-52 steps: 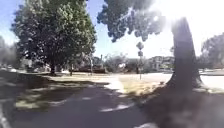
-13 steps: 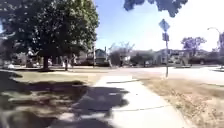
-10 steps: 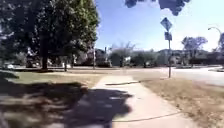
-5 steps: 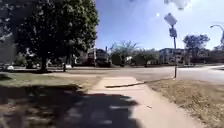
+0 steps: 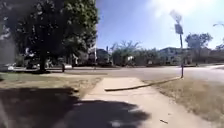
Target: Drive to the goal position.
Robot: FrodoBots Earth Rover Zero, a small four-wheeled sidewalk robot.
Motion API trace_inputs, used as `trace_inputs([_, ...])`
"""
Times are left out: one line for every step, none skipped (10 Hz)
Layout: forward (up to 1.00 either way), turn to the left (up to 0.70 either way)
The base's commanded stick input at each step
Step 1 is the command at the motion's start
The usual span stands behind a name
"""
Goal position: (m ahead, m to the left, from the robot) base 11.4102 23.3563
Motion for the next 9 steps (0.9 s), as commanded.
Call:
trace_inputs([0.85, -0.34])
trace_inputs([0.85, -0.34])
trace_inputs([0.85, -0.16])
trace_inputs([0.85, 0.0])
trace_inputs([0.85, 0.0])
trace_inputs([0.85, 0.0])
trace_inputs([0.85, 0.0])
trace_inputs([0.85, 0.0])
trace_inputs([0.85, 0.0])
